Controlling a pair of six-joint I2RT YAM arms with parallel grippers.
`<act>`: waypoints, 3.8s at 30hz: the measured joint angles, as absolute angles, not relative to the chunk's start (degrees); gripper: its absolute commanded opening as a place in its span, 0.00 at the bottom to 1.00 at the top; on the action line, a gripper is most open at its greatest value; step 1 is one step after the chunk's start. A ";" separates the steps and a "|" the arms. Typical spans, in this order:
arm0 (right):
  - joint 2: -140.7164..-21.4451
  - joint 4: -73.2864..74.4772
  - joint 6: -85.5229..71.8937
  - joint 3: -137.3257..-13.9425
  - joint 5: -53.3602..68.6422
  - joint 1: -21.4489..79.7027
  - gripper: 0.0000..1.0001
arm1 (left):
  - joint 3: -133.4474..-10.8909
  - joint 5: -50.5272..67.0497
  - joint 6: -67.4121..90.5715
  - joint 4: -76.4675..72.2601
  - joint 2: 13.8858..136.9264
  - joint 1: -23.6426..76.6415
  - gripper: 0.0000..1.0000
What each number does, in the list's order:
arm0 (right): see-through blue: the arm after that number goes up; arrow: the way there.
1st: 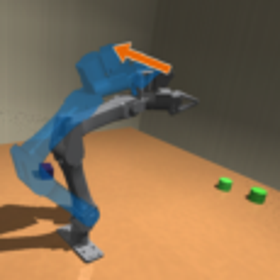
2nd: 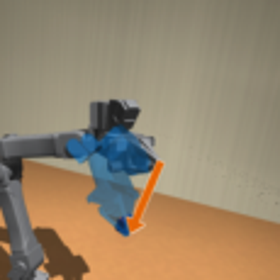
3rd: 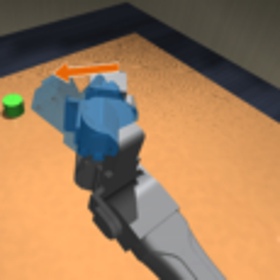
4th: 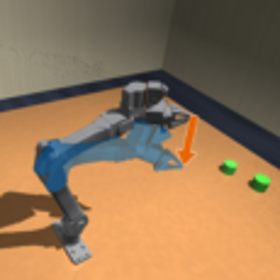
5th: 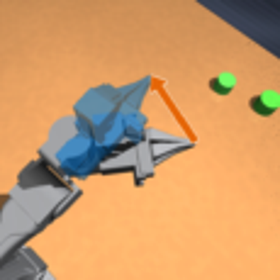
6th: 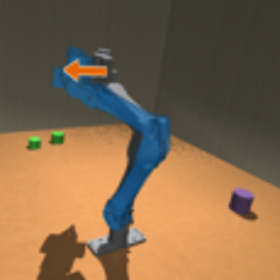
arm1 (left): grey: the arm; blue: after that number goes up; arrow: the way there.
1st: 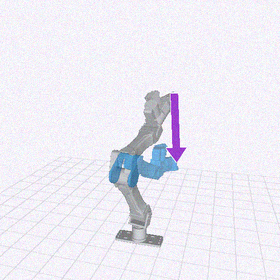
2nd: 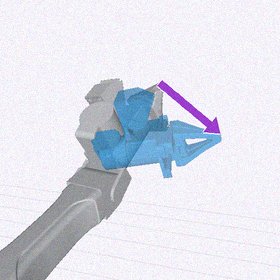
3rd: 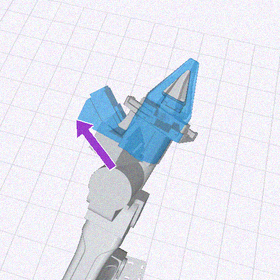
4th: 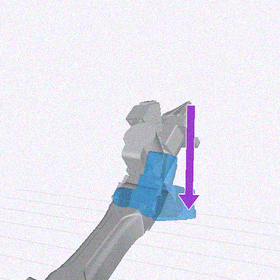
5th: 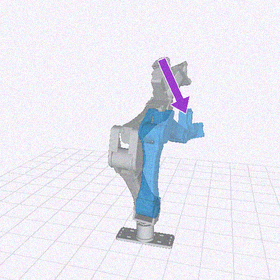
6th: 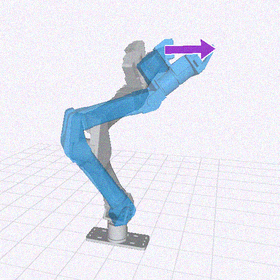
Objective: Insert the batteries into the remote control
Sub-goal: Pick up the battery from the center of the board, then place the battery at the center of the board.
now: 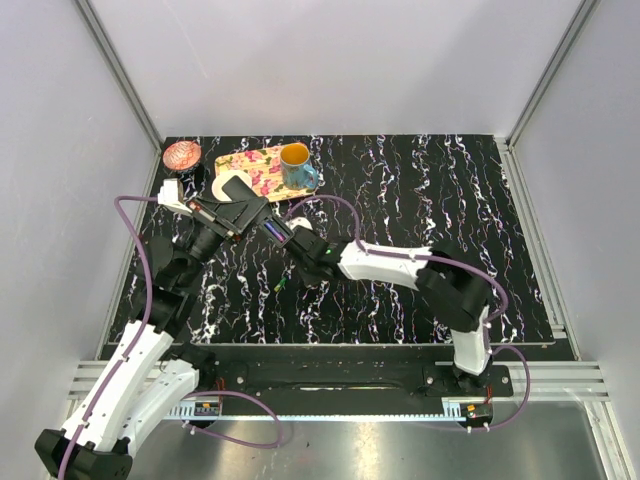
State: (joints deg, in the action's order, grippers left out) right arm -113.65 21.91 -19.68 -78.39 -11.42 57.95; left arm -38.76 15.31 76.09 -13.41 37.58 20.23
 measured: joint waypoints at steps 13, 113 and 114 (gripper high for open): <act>-89.93 26.63 -17.93 -64.10 -16.73 51.20 0.00 | -35.53 16.08 75.75 -17.32 38.44 20.23 0.00; -117.19 40.03 -85.32 -84.42 -19.92 32.12 0.14 | -7.81 29.08 79.18 -45.98 43.68 20.23 0.00; -117.19 40.21 -85.38 -84.42 -19.90 32.12 0.16 | -7.81 29.08 79.20 -45.95 43.68 20.23 0.00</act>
State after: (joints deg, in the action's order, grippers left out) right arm -117.19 40.21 -85.38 -84.42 -19.90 32.12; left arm -7.81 29.08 79.20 -45.95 43.68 20.23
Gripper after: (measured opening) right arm 0.072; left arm 0.200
